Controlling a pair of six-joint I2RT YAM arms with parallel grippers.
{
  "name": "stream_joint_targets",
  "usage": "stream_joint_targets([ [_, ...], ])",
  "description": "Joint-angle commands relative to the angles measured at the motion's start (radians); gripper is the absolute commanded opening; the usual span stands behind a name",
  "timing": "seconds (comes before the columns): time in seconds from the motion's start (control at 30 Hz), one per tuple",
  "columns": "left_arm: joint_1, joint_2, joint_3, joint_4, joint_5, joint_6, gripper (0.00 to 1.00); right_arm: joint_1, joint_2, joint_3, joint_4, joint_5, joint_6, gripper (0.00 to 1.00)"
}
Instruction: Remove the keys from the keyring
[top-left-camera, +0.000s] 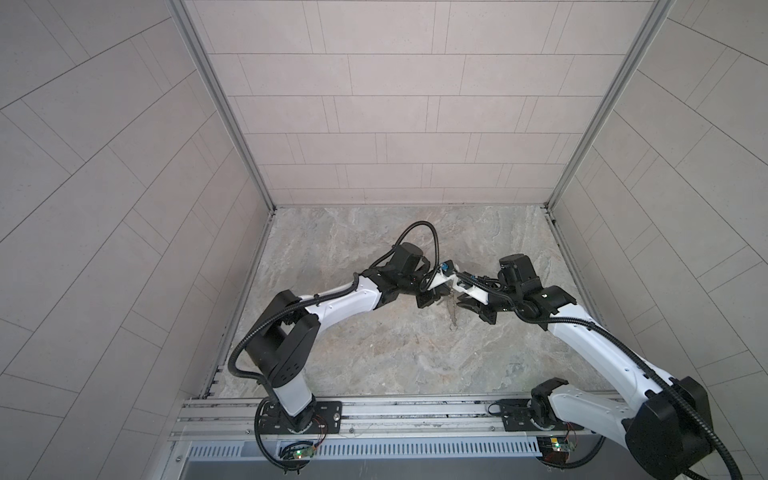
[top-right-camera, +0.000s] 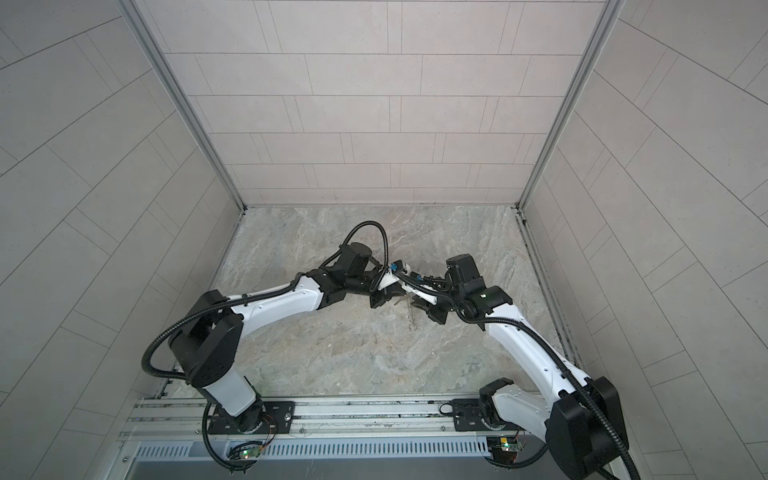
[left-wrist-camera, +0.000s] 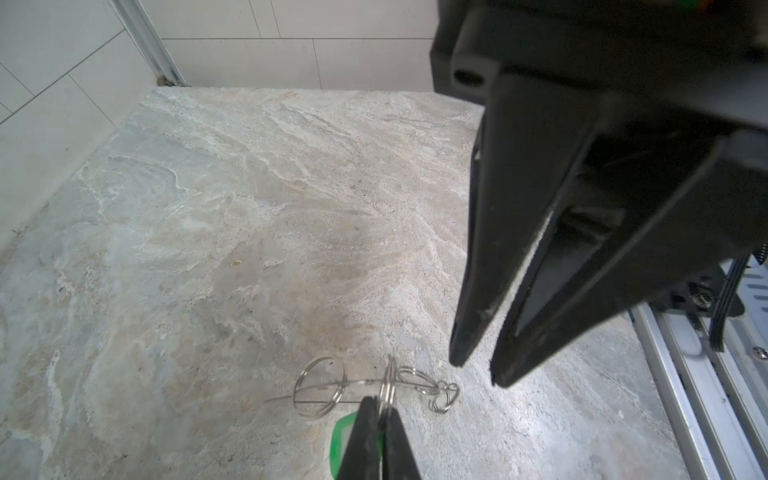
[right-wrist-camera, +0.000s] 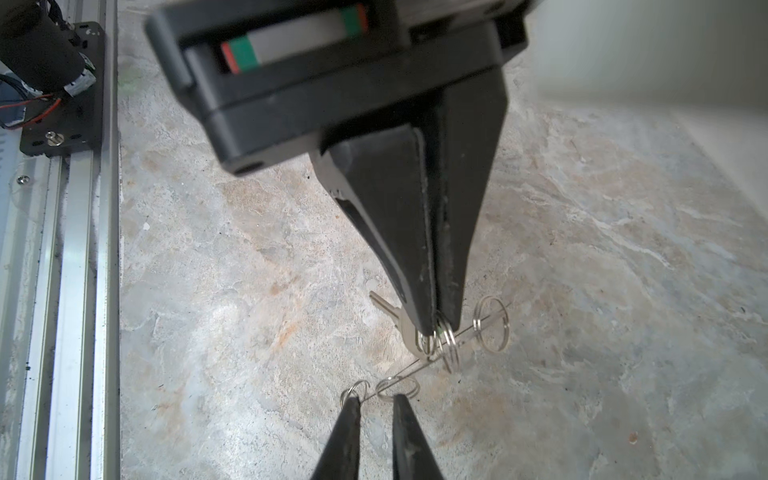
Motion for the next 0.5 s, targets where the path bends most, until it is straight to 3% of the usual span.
stream_joint_targets([
  [0.0, 0.003, 0.001, 0.039, -0.048, 0.040, 0.010, 0.00, 0.004, -0.002, -0.023, 0.115, -0.010, -0.025, 0.17],
  [0.47, 0.003, 0.021, 0.071, -0.059, 0.073, -0.036, 0.00, 0.021, -0.086, -0.165, 0.403, 0.125, 0.049, 0.19],
])
